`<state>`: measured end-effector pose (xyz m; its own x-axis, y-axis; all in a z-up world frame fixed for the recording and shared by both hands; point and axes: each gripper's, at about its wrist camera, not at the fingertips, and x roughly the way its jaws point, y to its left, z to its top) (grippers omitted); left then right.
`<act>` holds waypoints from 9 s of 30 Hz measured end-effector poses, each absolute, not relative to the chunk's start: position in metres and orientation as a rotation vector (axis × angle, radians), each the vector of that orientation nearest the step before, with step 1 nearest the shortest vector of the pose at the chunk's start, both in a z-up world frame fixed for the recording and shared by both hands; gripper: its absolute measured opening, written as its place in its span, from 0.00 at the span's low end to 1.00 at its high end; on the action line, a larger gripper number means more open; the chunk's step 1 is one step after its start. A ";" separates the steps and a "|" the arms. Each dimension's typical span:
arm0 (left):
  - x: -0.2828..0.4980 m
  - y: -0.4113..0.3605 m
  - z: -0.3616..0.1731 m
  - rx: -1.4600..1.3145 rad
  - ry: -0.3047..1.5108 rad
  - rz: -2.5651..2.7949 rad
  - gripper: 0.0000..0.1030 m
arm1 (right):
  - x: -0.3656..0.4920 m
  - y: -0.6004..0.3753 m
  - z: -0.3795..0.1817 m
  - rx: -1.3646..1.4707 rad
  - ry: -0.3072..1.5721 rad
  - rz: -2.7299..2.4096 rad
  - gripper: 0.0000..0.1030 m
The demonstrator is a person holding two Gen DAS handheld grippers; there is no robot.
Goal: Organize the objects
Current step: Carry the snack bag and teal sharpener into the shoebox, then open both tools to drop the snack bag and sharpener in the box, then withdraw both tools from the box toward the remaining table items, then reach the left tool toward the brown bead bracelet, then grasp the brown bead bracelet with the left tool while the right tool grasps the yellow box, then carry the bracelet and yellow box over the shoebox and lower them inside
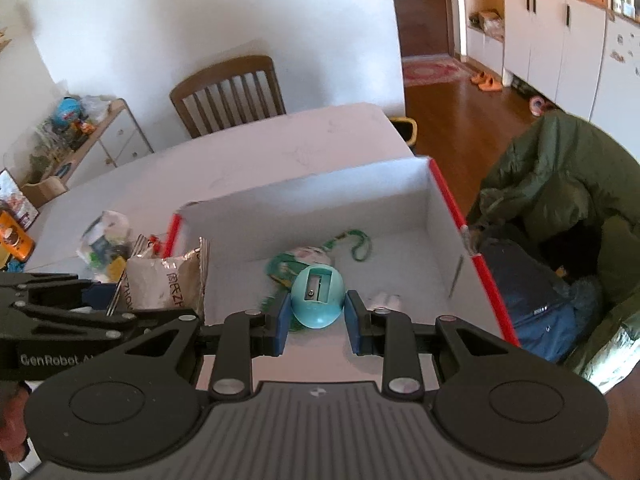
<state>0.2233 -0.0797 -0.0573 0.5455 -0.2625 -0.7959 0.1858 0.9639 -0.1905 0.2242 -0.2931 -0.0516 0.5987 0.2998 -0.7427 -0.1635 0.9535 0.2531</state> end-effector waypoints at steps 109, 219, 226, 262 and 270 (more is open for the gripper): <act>0.125 0.078 -0.005 -0.225 0.752 -0.011 0.99 | 0.200 -0.154 0.012 0.091 0.797 0.617 0.80; 0.135 0.151 -0.075 -0.193 0.804 -0.226 0.05 | 0.199 -0.049 -0.041 0.014 0.949 0.572 0.29; 0.131 0.113 -0.046 -0.149 0.744 -0.285 0.05 | 0.189 -0.091 -0.017 0.049 0.901 0.534 0.29; 0.214 -0.094 -0.046 -0.067 0.776 -0.482 0.05 | 0.227 -0.303 -0.038 0.063 0.874 0.327 0.29; 0.250 -0.111 -0.072 -0.066 0.841 -0.432 0.05 | 0.238 -0.309 -0.065 0.009 0.919 0.347 0.29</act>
